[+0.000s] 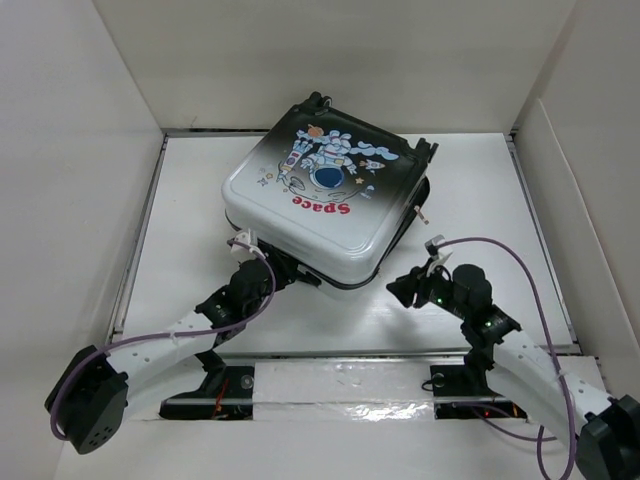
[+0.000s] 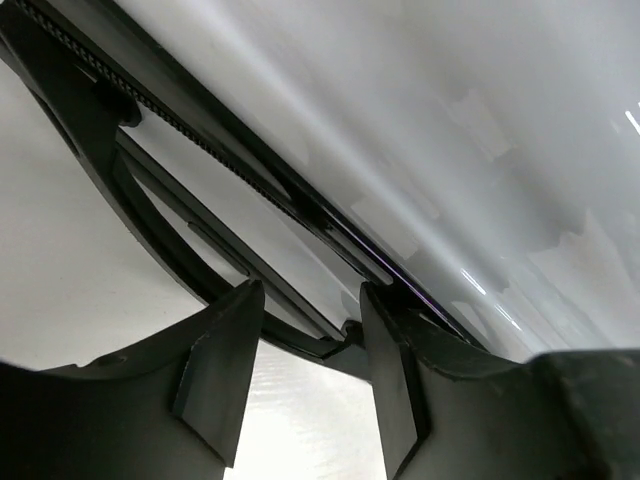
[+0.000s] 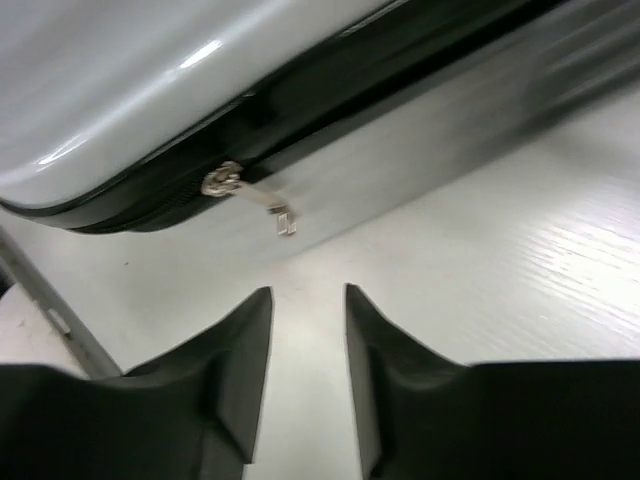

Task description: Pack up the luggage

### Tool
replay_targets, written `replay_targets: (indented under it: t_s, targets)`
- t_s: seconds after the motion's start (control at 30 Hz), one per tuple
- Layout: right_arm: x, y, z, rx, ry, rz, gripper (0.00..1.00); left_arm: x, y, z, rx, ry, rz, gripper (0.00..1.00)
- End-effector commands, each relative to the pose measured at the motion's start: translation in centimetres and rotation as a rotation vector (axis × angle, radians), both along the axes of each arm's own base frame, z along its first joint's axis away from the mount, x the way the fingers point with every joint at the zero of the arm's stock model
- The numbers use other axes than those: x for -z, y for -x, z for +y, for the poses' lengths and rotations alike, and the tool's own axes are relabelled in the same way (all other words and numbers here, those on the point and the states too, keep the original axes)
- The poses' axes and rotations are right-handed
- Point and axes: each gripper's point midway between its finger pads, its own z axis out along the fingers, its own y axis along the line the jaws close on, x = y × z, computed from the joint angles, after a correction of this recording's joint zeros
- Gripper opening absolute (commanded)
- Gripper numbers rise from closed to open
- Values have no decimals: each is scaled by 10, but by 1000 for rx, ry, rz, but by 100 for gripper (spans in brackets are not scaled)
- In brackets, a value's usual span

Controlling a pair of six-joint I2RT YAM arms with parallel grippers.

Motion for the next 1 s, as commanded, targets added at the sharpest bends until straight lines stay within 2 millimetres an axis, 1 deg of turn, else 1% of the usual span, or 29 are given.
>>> replay_targets:
  t_s: [0.0,0.03,0.07,0.1,0.13,0.2,0.23,0.27,0.3,0.33,0.37,0.4,0.5,0.53,0.57,0.6,0.67,0.7,0.8,0.83,0.87,0.9,0.97]
  targets:
    - [-22,3,26,-128,-20,-97,49,10,14,0,58,-59,69,47]
    - [-23,2,29,-134,-16,-100,50,11,16,2,56,-61,73,41]
    - [-24,1,32,-134,-12,-107,51,18,21,7,54,-81,99,37]
    - [-22,1,35,-122,-2,-110,58,18,24,10,45,-67,103,34]
    - [-21,-1,37,-113,9,-109,62,20,27,10,54,-64,109,28]
    - [-25,-8,37,-77,29,-144,66,25,33,13,63,-63,116,24]
    - [-26,-13,35,-52,38,-149,67,26,34,13,67,-62,118,22]
    - [-29,-20,32,-14,47,-161,67,27,35,13,73,-73,124,18]
    - [-31,-22,31,-2,52,-168,68,27,35,13,73,-77,128,18]
    - [-32,-23,32,-2,52,-174,68,26,35,14,78,-93,128,14]
    - [-36,-27,33,3,50,-195,68,26,35,13,88,-105,133,12]
    - [-39,-30,33,10,54,-205,67,25,34,10,101,-106,133,9]
    - [-44,-36,37,0,67,-240,67,19,34,-5,179,-84,104,8]
    - [-44,-36,39,-9,70,-246,66,18,36,-10,208,-71,103,8]
    - [-47,-37,41,-19,68,-264,65,13,34,-15,226,-64,80,7]
    - [-44,-38,44,-36,77,-262,64,13,34,-17,240,-63,79,7]
    - [-46,-39,48,-54,84,-273,62,12,38,-25,274,-64,70,7]
    - [-46,-39,50,-65,90,-272,60,11,36,-27,277,-62,61,7]
    - [-49,-38,54,-88,77,-286,54,6,39,-40,320,-71,44,7]
    - [-47,-38,56,-101,76,-284,48,3,38,-43,325,-72,33,6]
    - [-48,-38,57,-102,74,-289,44,-2,37,-47,335,-65,16,6]
    - [-47,-38,57,-104,77,-287,35,-3,37,-52,343,-65,12,6]
    - [-46,-38,58,-105,69,-284,28,-9,36,-60,361,-49,-7,7]
